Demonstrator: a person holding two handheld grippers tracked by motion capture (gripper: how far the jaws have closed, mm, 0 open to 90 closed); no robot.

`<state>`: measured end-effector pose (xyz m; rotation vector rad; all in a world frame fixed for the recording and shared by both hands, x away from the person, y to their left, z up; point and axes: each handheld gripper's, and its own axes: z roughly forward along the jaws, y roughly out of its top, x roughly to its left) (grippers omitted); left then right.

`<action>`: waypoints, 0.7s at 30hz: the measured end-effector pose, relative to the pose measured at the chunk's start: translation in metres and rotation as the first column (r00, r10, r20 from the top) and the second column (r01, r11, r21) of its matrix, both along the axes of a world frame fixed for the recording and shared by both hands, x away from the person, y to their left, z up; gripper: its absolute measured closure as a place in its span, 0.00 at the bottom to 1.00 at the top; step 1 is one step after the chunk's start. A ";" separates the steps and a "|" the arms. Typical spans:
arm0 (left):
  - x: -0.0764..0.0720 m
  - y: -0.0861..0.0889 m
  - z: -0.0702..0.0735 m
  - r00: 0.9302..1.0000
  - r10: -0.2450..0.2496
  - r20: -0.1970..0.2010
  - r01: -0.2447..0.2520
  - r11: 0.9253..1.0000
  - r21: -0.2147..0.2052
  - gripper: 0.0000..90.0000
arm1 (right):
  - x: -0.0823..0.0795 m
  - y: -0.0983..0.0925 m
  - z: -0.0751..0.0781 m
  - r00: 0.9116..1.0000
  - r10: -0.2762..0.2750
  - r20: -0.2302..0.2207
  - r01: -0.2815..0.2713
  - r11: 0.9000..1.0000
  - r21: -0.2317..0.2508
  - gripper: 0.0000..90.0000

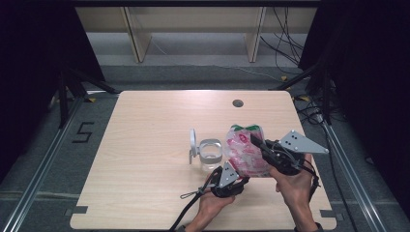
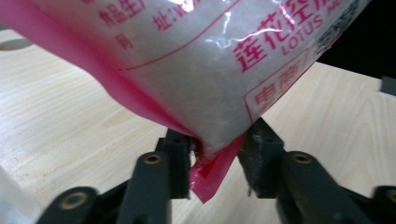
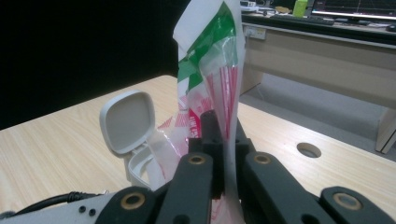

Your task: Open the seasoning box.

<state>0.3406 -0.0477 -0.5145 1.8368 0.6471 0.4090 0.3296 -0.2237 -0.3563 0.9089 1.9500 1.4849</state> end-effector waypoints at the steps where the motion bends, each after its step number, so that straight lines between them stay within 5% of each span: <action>1: 0.000 -0.001 0.000 1.000 0.007 0.002 -0.007 1.000 -0.004 0.77 | 0.002 0.000 0.001 1.000 0.016 0.012 -0.016 1.000 -0.008 1.00; 11: 0.004 -0.008 0.001 1.000 0.000 0.009 0.001 0.997 -0.077 0.78 | 0.017 0.001 0.007 1.000 0.019 0.019 -0.019 1.000 0.024 1.00; 21: 0.010 -0.014 0.002 1.000 0.001 -0.003 -0.001 0.998 -0.068 0.80 | 0.030 0.005 0.004 1.000 0.013 0.014 -0.014 0.999 0.043 1.00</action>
